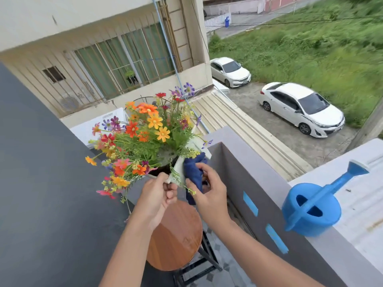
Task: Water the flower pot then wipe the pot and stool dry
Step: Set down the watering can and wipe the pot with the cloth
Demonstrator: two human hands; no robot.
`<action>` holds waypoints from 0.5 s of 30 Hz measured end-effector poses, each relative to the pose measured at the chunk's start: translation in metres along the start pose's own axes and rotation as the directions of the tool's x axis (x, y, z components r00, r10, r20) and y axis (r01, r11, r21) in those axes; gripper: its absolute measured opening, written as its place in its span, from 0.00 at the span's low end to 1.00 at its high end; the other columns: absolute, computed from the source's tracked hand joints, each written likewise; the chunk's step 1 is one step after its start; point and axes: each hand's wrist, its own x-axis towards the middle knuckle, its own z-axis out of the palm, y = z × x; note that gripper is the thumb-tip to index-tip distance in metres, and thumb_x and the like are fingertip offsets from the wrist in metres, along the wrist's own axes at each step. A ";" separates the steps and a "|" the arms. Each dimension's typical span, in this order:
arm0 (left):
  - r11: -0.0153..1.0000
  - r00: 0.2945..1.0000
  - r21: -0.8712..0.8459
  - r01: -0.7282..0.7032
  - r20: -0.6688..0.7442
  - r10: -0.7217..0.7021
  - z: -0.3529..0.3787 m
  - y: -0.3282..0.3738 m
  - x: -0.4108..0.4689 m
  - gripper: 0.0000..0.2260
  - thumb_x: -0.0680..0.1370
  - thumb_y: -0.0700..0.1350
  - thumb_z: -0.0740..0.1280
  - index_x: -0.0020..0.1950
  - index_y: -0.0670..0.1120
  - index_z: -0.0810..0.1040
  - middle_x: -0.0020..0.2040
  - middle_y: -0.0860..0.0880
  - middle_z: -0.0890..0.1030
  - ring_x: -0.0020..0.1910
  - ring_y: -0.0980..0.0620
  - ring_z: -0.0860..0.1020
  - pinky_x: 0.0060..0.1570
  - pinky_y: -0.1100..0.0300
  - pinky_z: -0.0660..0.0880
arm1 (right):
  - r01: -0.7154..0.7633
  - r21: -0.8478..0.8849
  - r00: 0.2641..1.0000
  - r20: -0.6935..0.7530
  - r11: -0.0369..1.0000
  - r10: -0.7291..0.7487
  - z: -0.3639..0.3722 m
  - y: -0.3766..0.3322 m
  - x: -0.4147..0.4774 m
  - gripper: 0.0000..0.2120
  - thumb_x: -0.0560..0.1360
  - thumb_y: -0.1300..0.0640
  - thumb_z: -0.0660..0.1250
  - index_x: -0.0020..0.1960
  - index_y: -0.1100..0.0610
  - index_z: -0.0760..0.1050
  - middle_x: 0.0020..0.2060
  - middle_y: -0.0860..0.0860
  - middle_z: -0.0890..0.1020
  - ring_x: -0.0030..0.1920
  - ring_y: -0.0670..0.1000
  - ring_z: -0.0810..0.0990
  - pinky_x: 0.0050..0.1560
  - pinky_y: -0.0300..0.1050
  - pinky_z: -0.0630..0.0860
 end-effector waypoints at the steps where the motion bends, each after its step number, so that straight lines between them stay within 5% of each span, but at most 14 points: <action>1: 1.000 1.000 -0.007 -0.012 -0.009 0.012 -0.002 0.002 0.000 0.11 0.80 0.39 0.57 0.37 0.45 0.65 0.28 0.48 0.71 0.21 0.55 0.64 0.20 0.63 0.60 | 0.002 -0.043 1.000 0.029 0.999 0.000 0.001 0.007 -0.006 0.20 0.73 0.62 0.73 0.63 0.51 0.77 0.52 0.51 0.81 0.49 0.46 0.79 0.46 0.36 0.74; 7: 0.999 0.999 0.011 -0.049 -0.023 0.049 -0.004 0.004 -0.003 0.12 0.80 0.38 0.56 0.35 0.44 0.67 0.29 0.47 0.71 0.22 0.55 0.64 0.21 0.63 0.59 | -0.122 -0.031 0.992 0.016 0.992 0.122 0.002 0.018 -0.016 0.19 0.75 0.61 0.71 0.59 0.41 0.75 0.52 0.46 0.82 0.50 0.43 0.79 0.47 0.31 0.73; 15: 0.967 0.991 0.244 -0.081 -0.086 0.105 0.003 -0.008 -0.004 0.12 0.79 0.40 0.56 0.35 0.45 0.65 0.28 0.48 0.70 0.24 0.54 0.60 0.28 0.57 0.54 | -0.182 0.370 0.969 -0.088 0.911 0.229 0.014 -0.024 0.022 0.12 0.78 0.60 0.71 0.61 0.56 0.78 0.50 0.56 0.85 0.48 0.49 0.82 0.52 0.51 0.80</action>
